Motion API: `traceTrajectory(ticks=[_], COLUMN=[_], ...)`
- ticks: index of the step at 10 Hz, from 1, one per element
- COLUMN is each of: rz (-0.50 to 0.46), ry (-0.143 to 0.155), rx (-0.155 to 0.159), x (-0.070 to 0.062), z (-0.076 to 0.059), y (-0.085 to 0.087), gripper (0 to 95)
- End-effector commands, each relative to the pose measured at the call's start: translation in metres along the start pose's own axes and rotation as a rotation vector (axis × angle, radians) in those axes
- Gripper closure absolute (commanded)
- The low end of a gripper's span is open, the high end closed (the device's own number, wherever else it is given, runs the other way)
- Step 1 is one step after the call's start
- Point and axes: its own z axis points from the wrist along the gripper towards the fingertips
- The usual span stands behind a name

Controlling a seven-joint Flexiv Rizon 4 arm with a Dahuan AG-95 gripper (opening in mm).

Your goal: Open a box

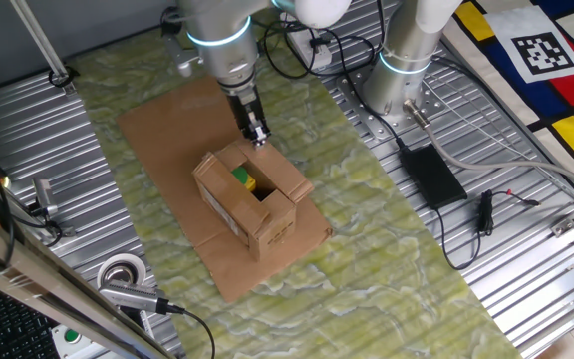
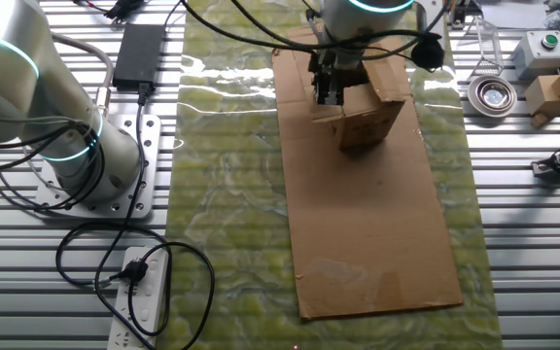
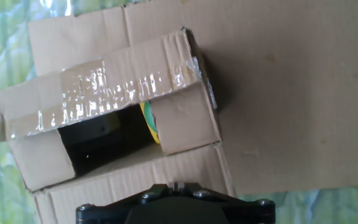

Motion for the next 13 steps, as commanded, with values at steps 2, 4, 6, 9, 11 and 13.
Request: traceTrajectory(ticks=[2, 4, 6, 9, 11, 13], rz=[0.010, 0.003, 0.012, 0.017, 0.024, 0.031], ry=[0.015, 0.007, 0.002, -0.003, -0.006, -0.005], rx=[0.004, 0.006, 0.007, 0.010, 0.011, 0.007], x=[-0.014, -0.026, -0.040, -0.058, -0.070, -0.080], z=[-0.005, -0.001, 0.003, 0.004, 0.005, -0.002], y=[0.007, 0.008, 0.011, 0.018, 0.024, 0.029], gripper=[95.0, 95.0, 95.0, 95.0, 95.0, 95.0])
